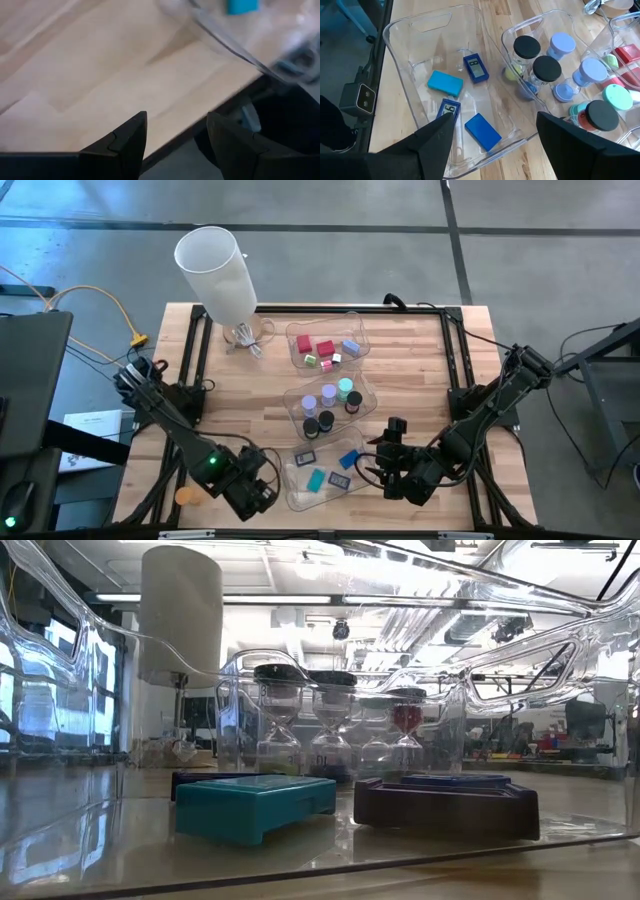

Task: Pick & Place Office items
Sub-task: Put the yellow hourglass into the middle transparent bin

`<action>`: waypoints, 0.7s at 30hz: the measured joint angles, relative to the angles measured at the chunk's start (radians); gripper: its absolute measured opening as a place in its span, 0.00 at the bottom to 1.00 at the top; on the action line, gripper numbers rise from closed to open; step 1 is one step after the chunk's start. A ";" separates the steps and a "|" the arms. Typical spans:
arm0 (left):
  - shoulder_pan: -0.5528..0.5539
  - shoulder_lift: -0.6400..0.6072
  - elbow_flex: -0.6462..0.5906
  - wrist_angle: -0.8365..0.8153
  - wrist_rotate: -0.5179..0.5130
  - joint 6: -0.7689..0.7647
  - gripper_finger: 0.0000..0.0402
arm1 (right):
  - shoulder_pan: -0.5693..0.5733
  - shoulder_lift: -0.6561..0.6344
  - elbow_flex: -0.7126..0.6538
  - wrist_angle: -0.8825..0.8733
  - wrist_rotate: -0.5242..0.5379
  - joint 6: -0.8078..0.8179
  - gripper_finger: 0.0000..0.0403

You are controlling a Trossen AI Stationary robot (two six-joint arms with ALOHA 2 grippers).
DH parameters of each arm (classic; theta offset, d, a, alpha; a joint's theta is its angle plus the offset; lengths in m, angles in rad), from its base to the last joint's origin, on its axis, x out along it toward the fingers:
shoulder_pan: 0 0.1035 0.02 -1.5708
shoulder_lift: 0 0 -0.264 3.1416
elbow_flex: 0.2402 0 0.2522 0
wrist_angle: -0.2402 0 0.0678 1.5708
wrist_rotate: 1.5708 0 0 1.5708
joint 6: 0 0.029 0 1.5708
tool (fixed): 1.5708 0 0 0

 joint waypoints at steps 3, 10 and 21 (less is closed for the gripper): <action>0.025 0.000 0.000 -0.033 0.001 -0.022 0.50 | 0.000 0.000 0.000 0.000 0.000 -0.001 0.68; 0.075 0.000 0.000 -0.032 0.000 0.175 0.50 | 0.000 0.000 0.000 0.000 0.000 -0.002 0.68; 0.167 0.000 0.000 -0.032 0.001 0.486 0.50 | 0.000 0.000 0.000 0.000 0.001 -0.010 0.68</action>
